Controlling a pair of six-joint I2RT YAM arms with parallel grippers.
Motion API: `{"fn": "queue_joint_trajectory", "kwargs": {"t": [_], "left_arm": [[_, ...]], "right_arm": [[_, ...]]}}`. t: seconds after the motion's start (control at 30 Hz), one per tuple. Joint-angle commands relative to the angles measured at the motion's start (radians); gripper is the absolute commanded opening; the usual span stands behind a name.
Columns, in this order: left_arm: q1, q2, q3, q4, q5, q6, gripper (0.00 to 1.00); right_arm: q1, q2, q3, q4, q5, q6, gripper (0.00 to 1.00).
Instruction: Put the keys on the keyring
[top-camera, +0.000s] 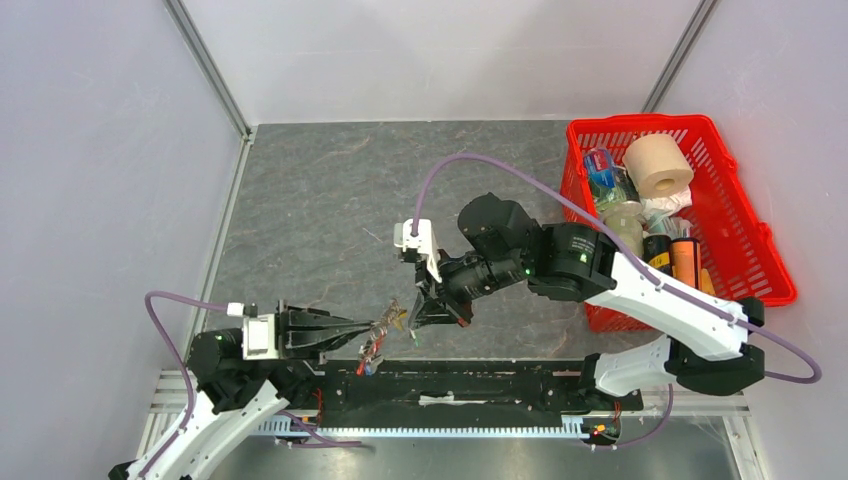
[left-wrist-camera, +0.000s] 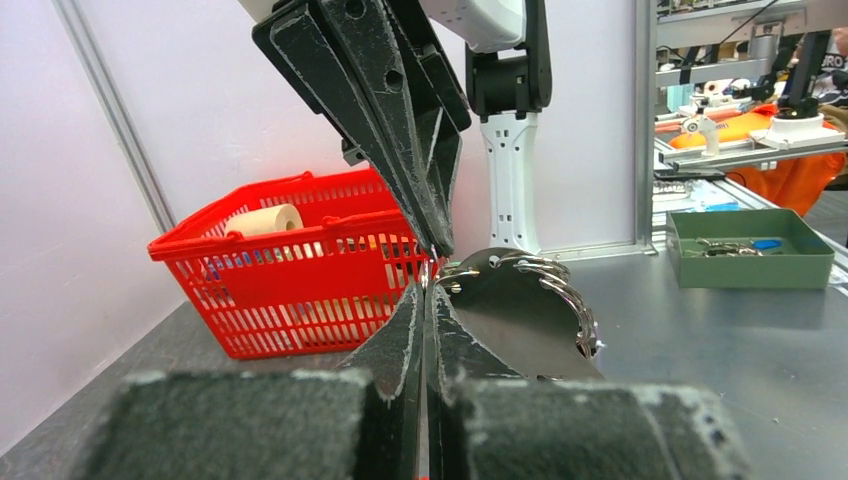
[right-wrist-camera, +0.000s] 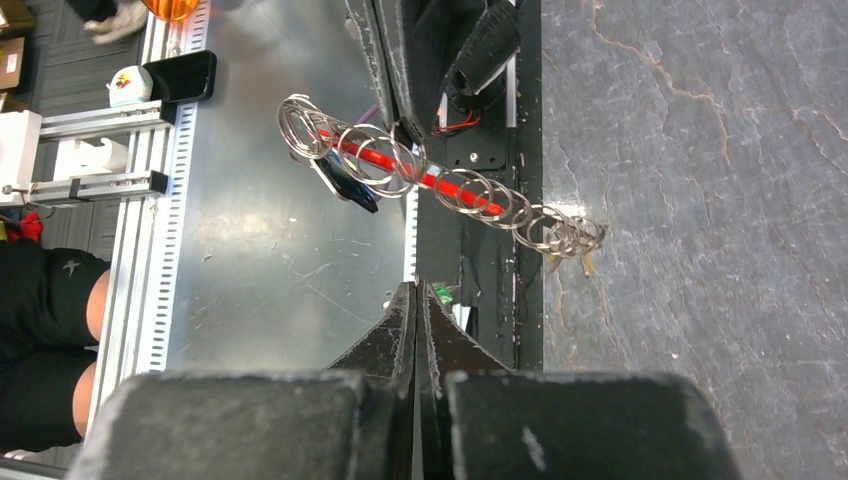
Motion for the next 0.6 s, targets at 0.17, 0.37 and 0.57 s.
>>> {"fn": "queue_joint_trajectory", "kwargs": {"t": [0.17,0.37,0.57], "left_arm": [[-0.001,-0.017,-0.010,0.105,-0.127,-0.036,0.02],[-0.001,-0.001,0.003,0.095,-0.163,-0.094,0.02],[-0.001,0.017,0.021,0.095,-0.156,-0.145,0.02]], "right_arm": [[0.012,0.060,0.097,0.072,-0.042,0.033,0.00],[0.020,0.086,0.144,0.098,-0.012,0.055,0.00],[0.024,0.106,0.183,0.107,0.023,0.064,0.00]]}}
